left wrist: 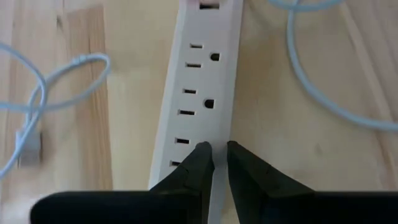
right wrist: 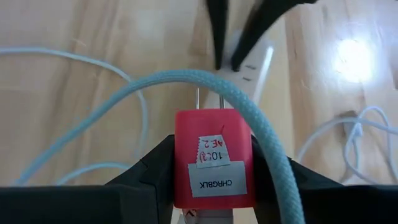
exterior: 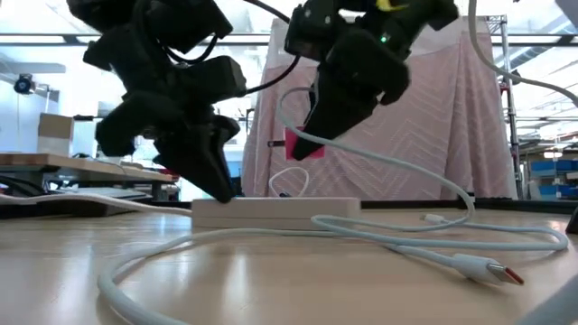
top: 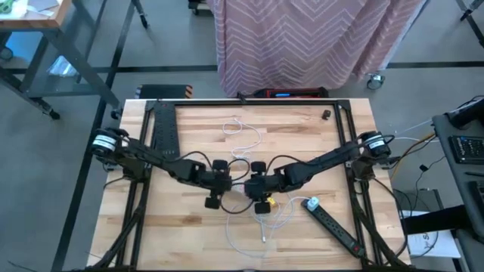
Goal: Insert USB
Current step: Insert the pink charger adapter into the white outlet extension
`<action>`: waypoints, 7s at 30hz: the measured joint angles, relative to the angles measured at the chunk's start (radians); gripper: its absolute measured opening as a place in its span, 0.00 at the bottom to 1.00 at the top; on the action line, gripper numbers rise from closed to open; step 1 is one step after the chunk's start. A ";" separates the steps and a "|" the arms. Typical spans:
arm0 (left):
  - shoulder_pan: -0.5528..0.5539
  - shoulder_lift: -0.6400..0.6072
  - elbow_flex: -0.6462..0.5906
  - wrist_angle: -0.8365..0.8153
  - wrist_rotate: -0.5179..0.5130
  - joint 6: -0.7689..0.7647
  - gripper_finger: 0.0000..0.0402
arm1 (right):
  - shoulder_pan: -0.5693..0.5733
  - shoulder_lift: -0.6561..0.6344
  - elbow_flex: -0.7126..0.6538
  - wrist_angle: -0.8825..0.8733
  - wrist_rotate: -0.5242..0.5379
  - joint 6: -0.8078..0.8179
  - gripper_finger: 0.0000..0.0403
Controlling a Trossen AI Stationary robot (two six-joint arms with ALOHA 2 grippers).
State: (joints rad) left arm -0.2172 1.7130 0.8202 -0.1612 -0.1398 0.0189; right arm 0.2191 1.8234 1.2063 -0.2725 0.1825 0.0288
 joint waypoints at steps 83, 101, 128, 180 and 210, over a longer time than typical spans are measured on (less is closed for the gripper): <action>0.132 0.052 -0.271 0.601 0.215 -0.219 0.44 | 0.005 0.178 0.355 -0.523 0.233 -0.774 0.34; 0.148 0.052 -0.266 0.601 0.271 -0.427 0.44 | 0.057 0.262 0.360 -0.566 0.434 -1.367 0.34; 0.143 0.053 -0.159 0.545 0.212 -0.444 0.44 | 0.058 0.287 0.363 -0.583 0.354 -1.435 0.34; 0.153 0.054 -0.127 0.539 0.161 -0.474 0.44 | 0.125 0.329 0.324 -0.589 0.380 -1.423 0.34; 0.156 0.053 -0.125 0.533 0.137 -0.389 0.44 | 0.124 0.365 0.419 -0.710 0.465 -1.288 0.35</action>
State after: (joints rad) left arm -0.0616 1.7664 0.6949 0.3714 -0.0025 -0.3704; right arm 0.3435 2.1879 1.6249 -0.9825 0.6479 -1.2590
